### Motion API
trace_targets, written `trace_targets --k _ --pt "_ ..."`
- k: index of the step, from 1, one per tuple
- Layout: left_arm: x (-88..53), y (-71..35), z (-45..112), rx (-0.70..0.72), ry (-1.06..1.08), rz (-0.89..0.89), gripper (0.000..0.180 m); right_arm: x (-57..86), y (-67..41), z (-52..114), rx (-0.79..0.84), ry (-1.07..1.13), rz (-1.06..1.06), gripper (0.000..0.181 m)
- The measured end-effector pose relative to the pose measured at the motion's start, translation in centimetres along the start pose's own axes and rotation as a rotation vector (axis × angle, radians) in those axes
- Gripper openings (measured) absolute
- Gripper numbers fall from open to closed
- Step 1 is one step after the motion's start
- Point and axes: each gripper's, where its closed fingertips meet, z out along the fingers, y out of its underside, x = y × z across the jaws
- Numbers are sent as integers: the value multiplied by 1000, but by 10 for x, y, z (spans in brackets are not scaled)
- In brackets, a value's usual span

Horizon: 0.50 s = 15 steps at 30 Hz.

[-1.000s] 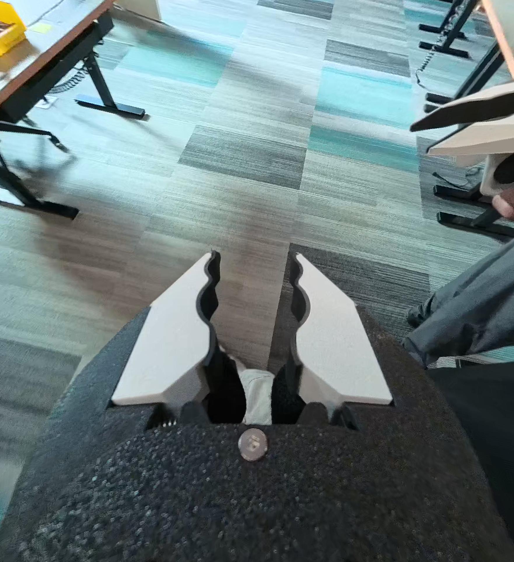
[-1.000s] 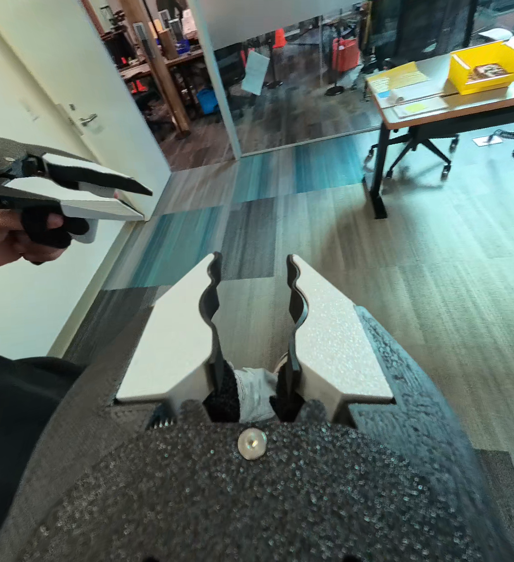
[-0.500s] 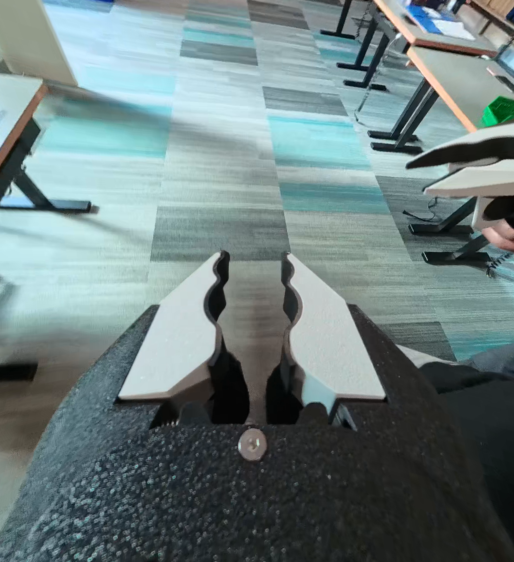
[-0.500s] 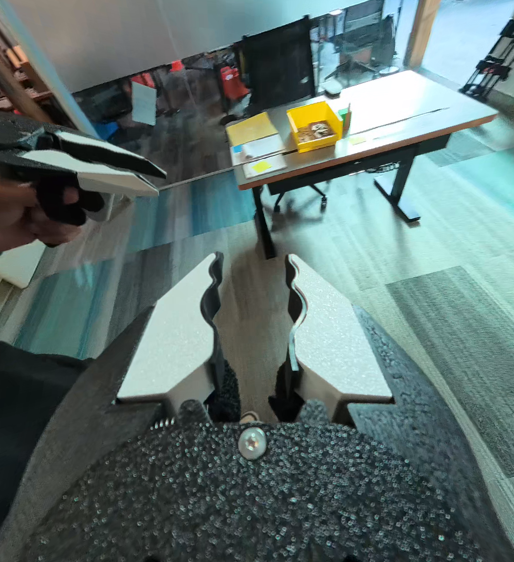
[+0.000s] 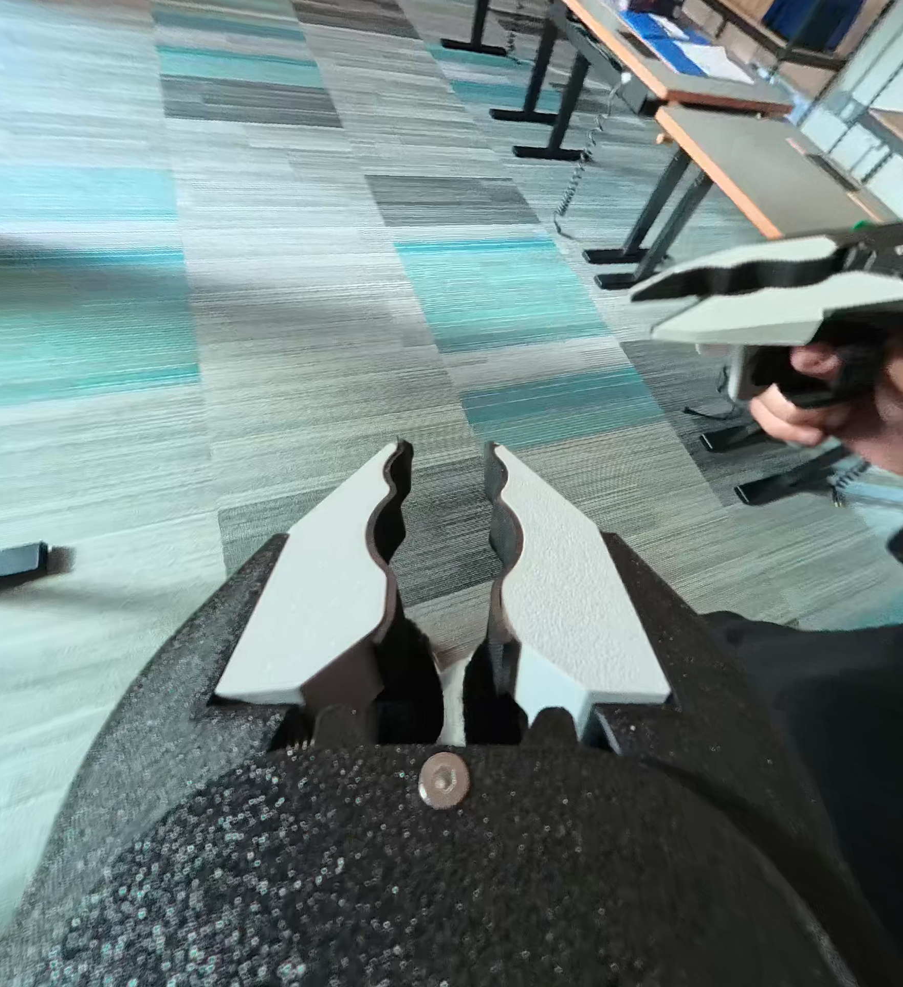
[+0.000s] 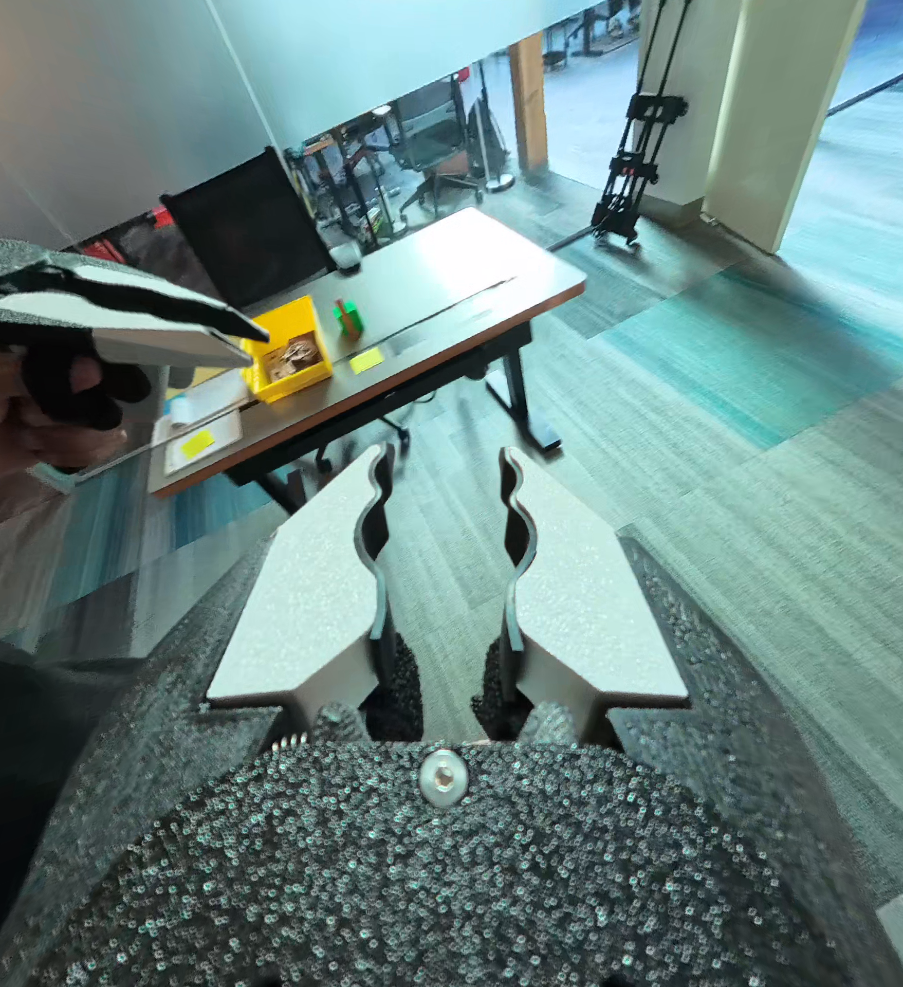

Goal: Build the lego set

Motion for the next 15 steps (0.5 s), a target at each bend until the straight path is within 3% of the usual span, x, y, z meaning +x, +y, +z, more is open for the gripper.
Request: trace_targets --k 15 --pt "-319 -268 403 -16 76 172 25 441 -219 290 -1 147 5 39"
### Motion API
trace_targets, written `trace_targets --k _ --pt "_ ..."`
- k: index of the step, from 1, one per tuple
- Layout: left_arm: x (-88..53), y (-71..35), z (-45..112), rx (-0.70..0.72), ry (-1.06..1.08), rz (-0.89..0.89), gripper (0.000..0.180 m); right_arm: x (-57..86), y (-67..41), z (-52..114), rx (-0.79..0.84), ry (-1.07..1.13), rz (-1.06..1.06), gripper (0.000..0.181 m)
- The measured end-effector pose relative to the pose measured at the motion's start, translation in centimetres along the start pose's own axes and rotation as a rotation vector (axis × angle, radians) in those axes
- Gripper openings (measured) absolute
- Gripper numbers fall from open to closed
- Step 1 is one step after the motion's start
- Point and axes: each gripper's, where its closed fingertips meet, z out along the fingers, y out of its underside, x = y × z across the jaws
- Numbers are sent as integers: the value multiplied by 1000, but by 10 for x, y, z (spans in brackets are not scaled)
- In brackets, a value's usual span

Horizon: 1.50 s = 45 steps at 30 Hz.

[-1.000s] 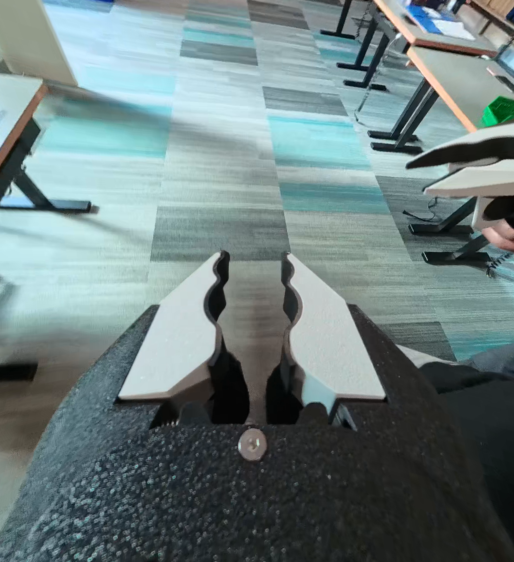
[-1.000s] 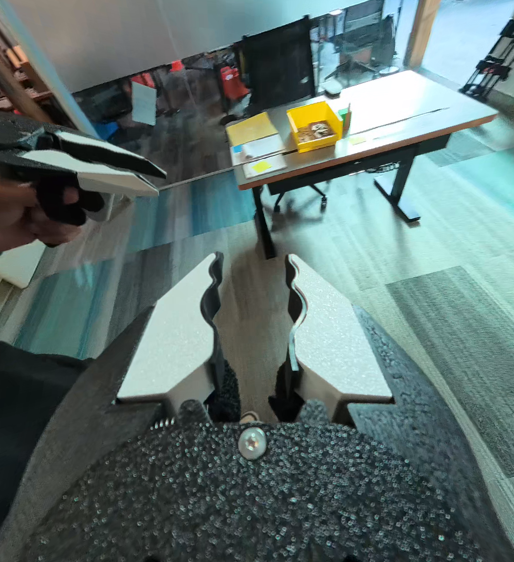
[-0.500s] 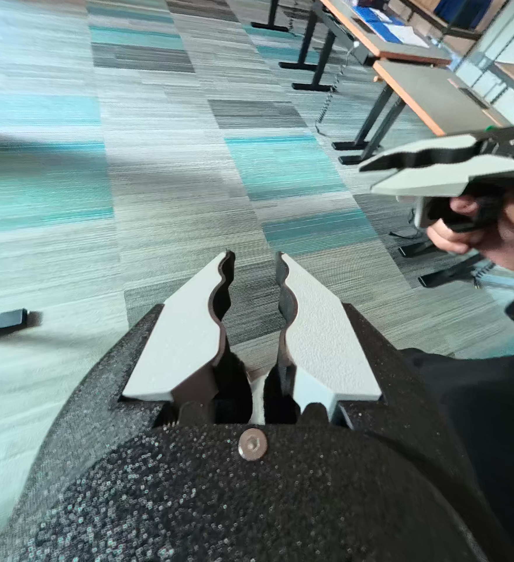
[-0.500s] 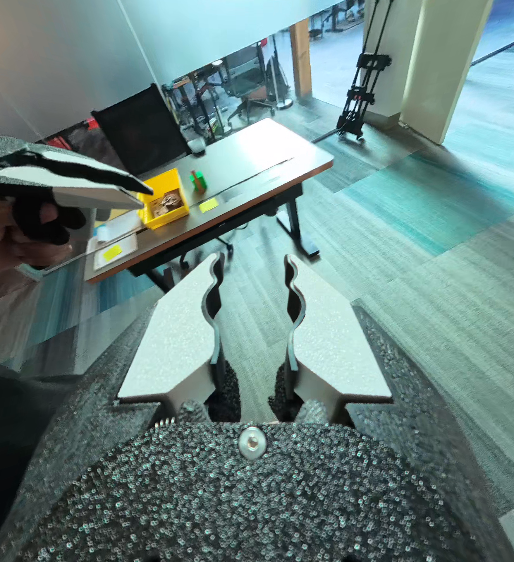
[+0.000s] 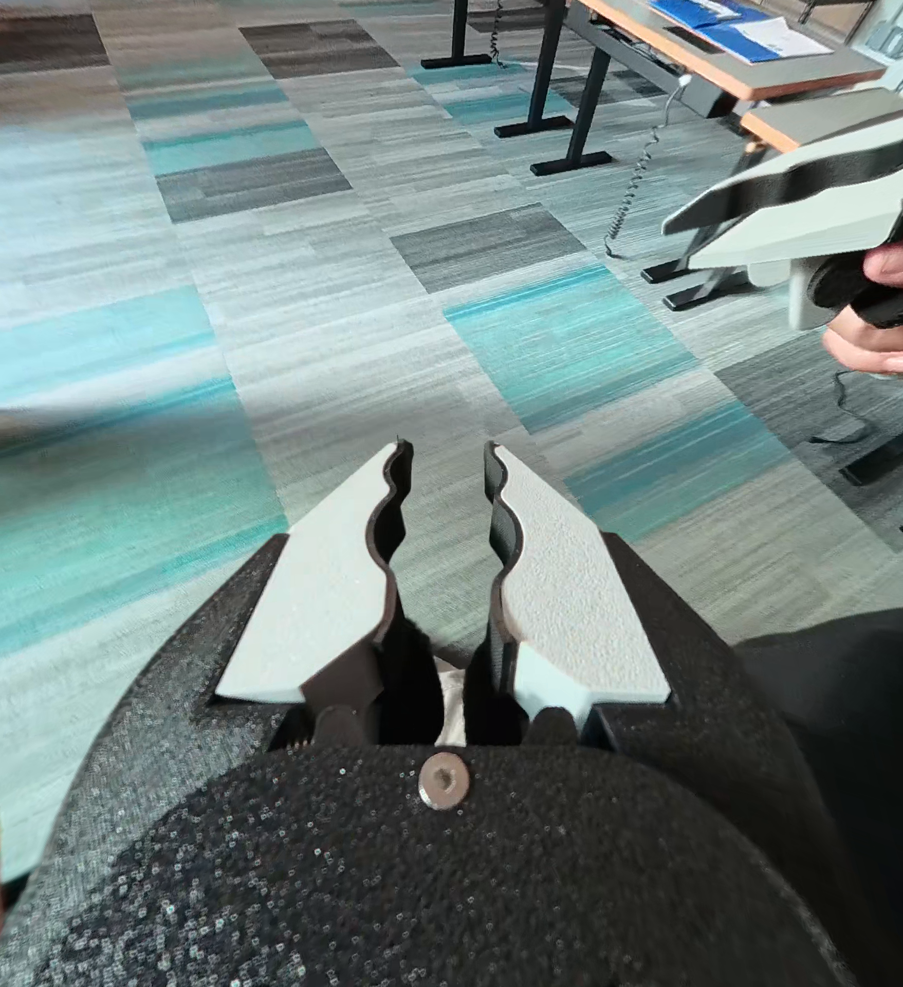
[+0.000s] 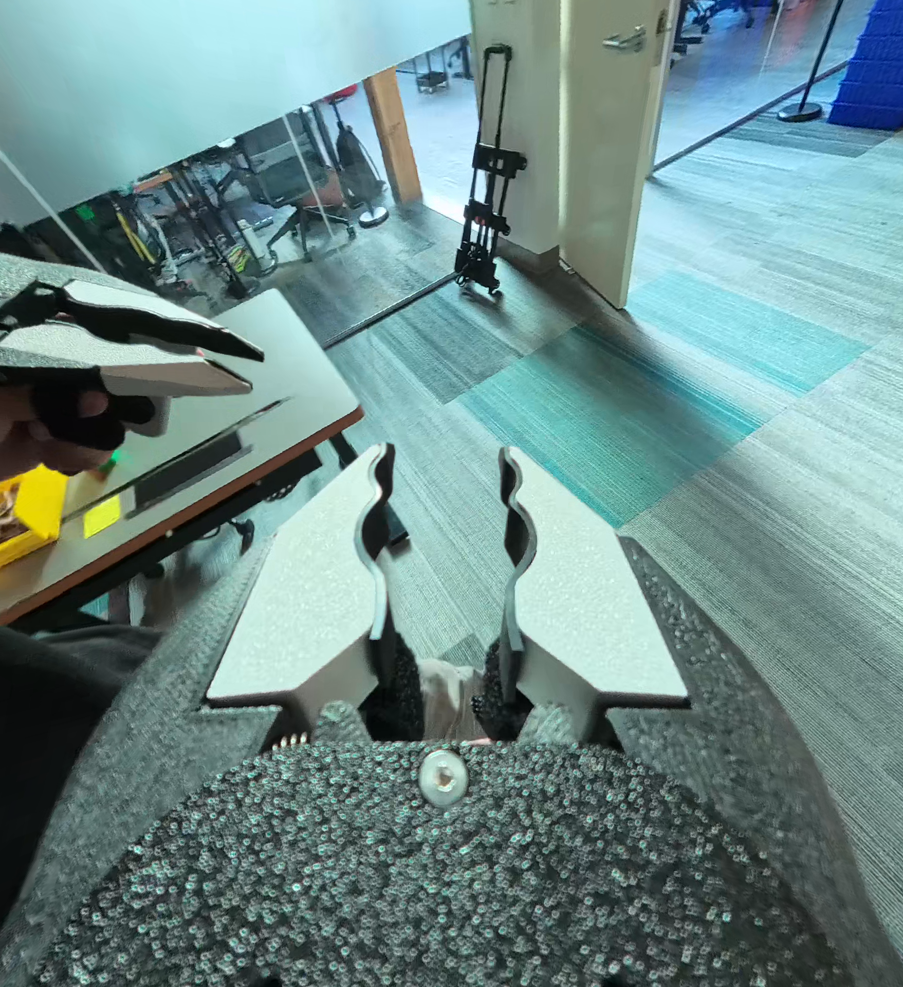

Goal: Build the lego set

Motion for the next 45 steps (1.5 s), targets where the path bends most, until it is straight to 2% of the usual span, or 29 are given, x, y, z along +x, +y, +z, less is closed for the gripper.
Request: trace_targets --k 3,8,15,19,24,27,30,37,42,45 --pt "-83 -64 63 3 20 4 25 68 -60 67 -6 -12 74 40" --pt "-206 -166 170 18 115 -19 25 189 -145 167 -40 42 40 40" --pt "-385 -267 351 35 77 51 25 397 -222 324 35 86 111 39" --pt "-493 -321 471 -6 20 59 24 531 -273 417 42 99 95 39" --pt "-609 -417 587 -48 21 -1 25 682 -375 523 40 85 64 39" --pt "-688 -463 635 -69 -48 4 25 761 -430 584 -11 97 37 39" --pt "-770 -489 683 -60 -83 -60 25 837 -479 646 17 109 13 39" --pt "-984 -529 823 -40 -152 -139 26 987 -551 847 -33 86 -26 39" --pt "-1137 -613 910 0 -142 -192 25 1056 -652 1020 -29 -32 43 40" --pt "-1221 -670 958 40 -88 -235 25 1090 -731 1111 -26 -86 -50 40"
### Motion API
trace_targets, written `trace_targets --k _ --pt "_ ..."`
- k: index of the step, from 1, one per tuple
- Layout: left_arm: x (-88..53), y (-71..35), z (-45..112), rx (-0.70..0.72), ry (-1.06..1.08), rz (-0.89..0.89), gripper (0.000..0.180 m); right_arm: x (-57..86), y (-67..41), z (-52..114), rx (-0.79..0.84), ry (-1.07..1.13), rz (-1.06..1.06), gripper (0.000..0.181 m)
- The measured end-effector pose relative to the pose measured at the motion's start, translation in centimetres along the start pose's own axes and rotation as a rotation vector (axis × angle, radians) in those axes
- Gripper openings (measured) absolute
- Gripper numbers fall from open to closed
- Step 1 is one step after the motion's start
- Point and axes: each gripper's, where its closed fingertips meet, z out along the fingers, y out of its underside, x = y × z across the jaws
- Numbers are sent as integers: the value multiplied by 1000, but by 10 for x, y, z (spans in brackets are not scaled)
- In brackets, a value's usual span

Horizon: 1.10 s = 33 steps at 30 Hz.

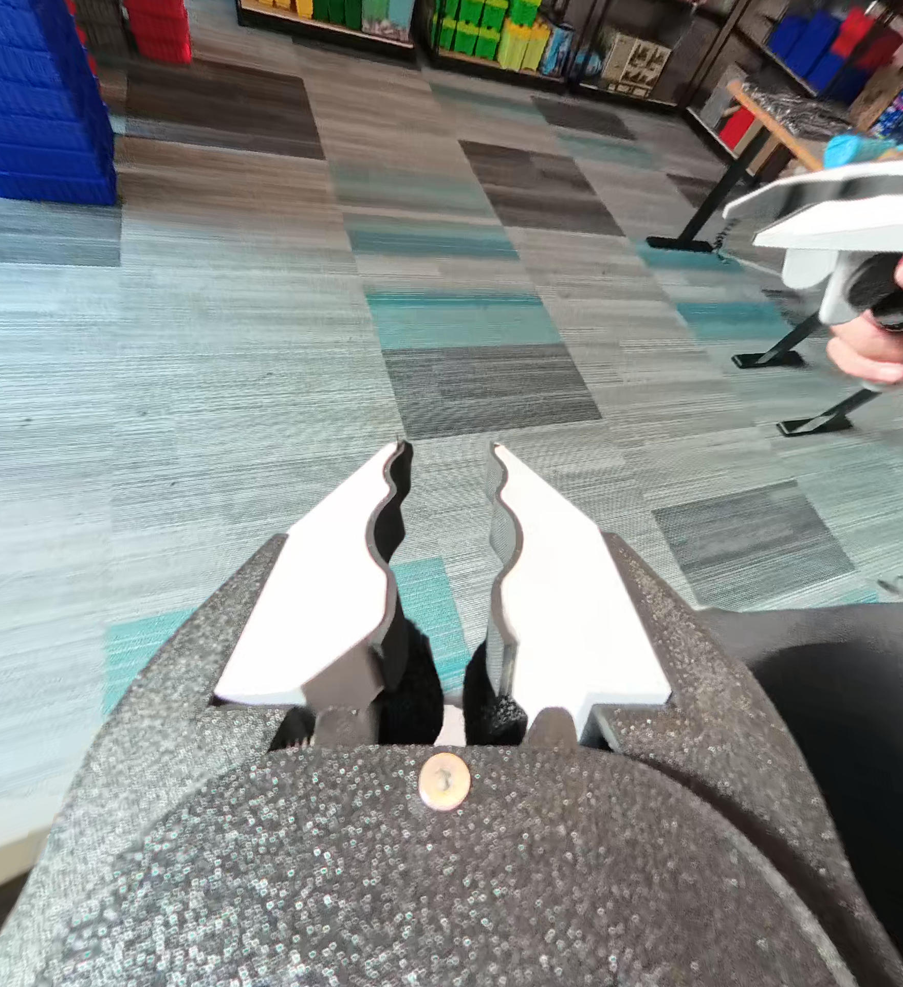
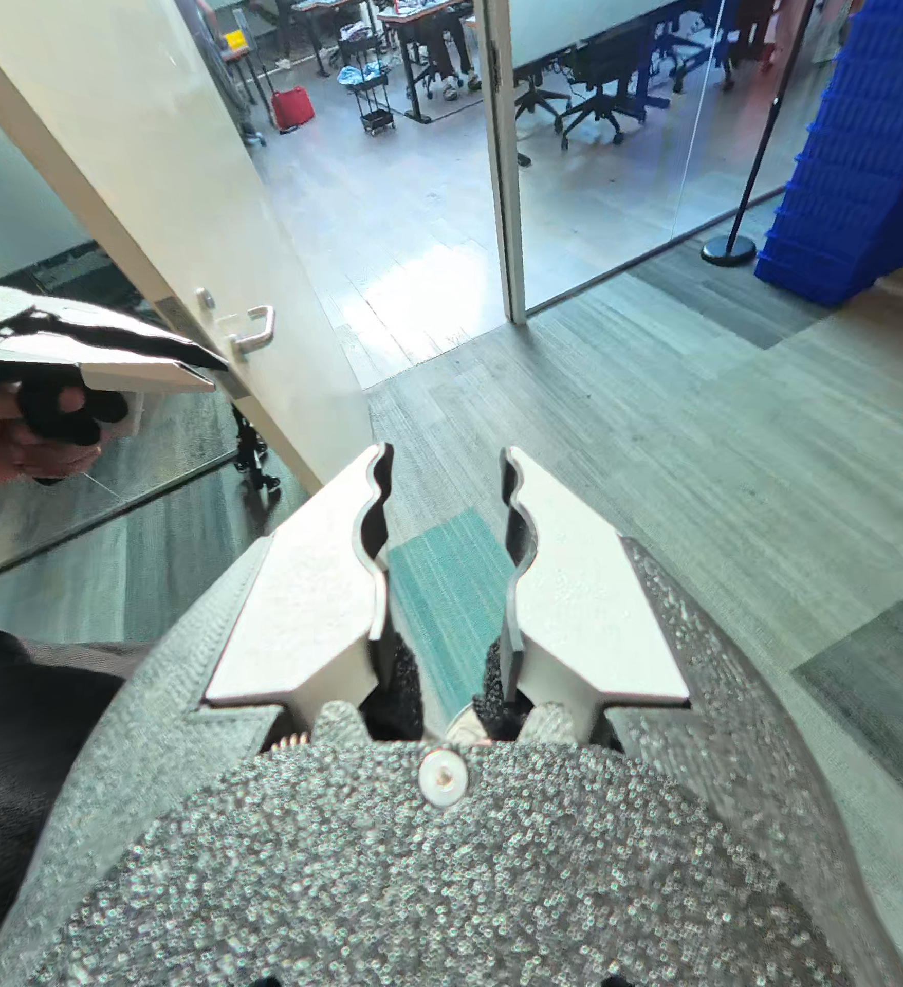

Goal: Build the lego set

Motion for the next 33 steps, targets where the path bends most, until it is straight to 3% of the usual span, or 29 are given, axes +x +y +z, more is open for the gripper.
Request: trace_targets --k 3,9,19,33 --pt "-62 -56 53 -24 30 -11 25 48 -50 77 -30 -13 -68 40" --pt "-193 -136 149 -1 -40 -33 25 152 -105 231 -20 -99 -12 40" --pt "-431 -259 256 24 -340 -193 26 298 -237 516 -82 -366 -87 40" --pt "-733 -331 258 153 -630 -342 25 291 -379 862 -182 -652 -306 40"
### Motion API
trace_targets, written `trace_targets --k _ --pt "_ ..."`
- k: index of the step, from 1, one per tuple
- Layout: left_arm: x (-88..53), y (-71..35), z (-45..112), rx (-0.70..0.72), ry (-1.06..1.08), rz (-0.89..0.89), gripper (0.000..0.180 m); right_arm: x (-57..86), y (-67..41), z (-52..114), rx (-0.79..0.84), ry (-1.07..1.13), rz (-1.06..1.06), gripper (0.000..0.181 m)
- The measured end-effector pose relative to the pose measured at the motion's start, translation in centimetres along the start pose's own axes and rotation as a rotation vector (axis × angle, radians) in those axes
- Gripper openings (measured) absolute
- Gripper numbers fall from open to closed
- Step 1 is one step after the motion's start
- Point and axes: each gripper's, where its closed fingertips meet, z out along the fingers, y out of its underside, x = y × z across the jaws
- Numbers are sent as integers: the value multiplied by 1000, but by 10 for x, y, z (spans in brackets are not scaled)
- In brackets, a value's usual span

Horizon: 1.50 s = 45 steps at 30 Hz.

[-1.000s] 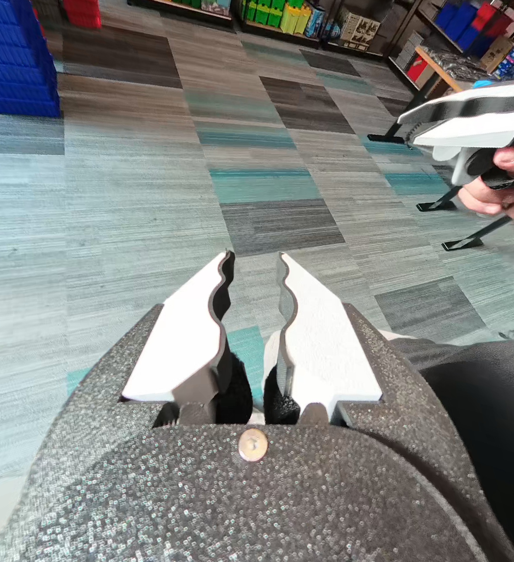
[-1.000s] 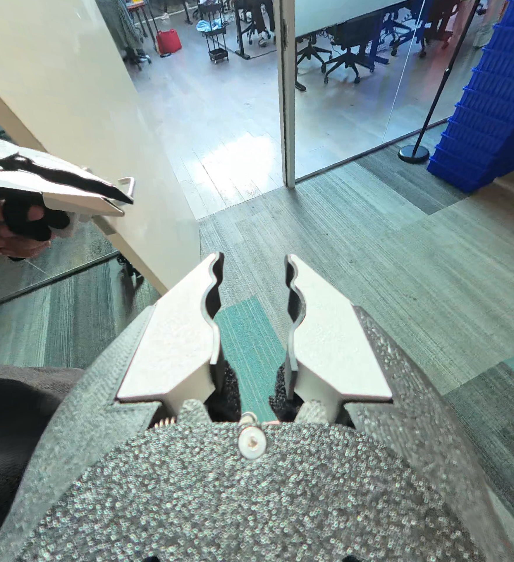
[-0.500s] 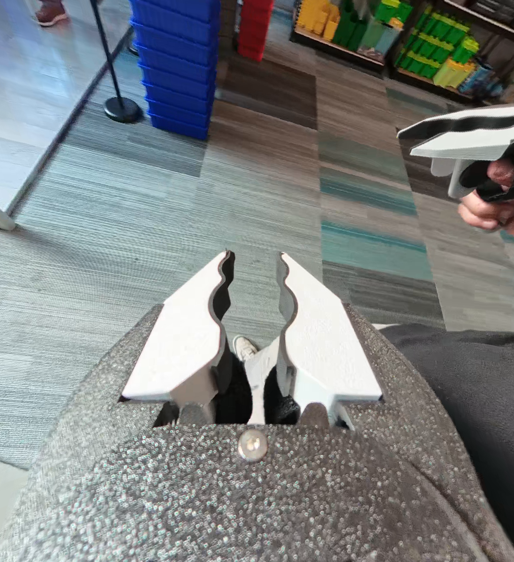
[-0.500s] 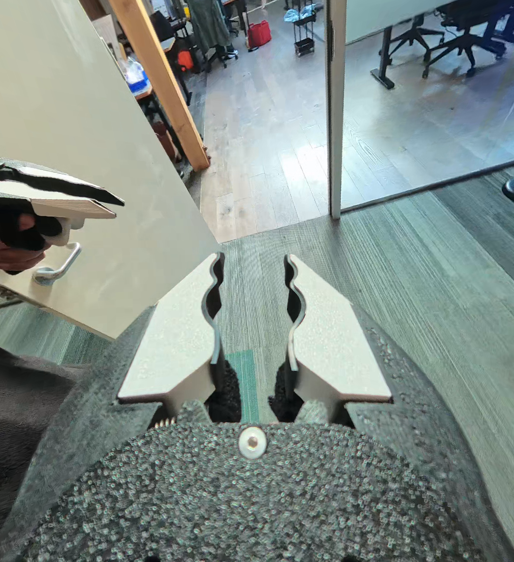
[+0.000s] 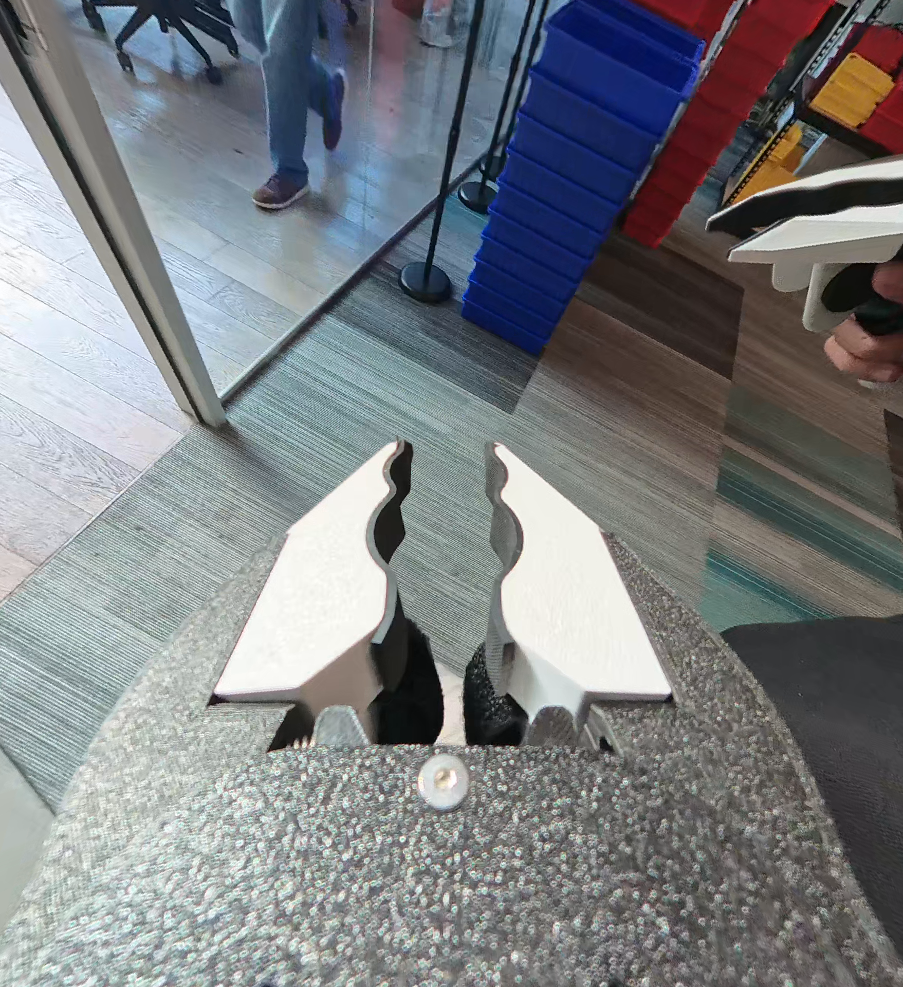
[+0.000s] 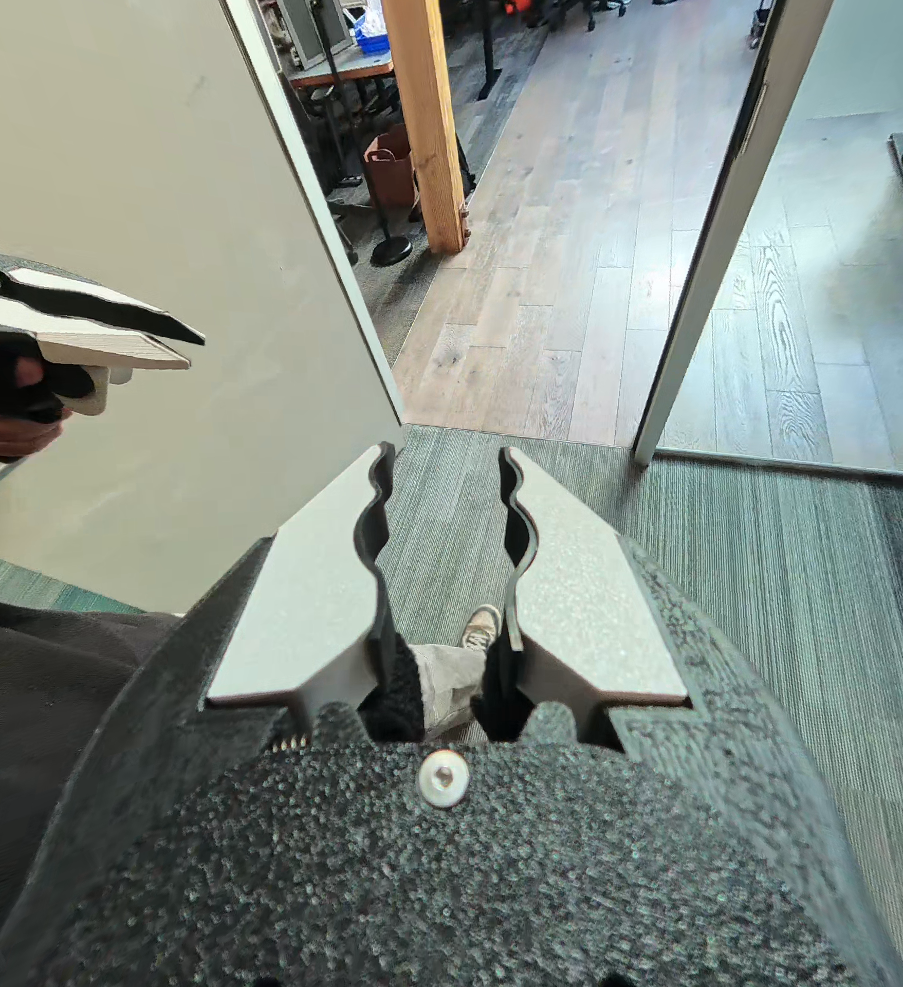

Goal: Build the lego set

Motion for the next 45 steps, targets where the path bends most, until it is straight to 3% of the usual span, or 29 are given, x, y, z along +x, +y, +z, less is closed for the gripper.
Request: trace_targets --k 11,20,28,35,40,45 --pt "-194 -115 92 11 -104 -7 25 74 -139 217 -53 -149 -41 38" --pt "-278 -157 117 108 -330 -165 25 122 -212 341 -66 -310 -121 37" --pt "-273 -198 191 139 -463 -224 25 188 -240 388 -75 -479 -220 36" --pt "-246 -220 281 208 -760 -374 25 300 -233 398 -150 -703 -392 36" --pt "-190 -243 341 233 -881 -506 25 372 -230 368 -234 -879 -383 38" --pt "-129 -262 392 215 -933 -531 25 425 -222 344 -237 -948 -385 38"
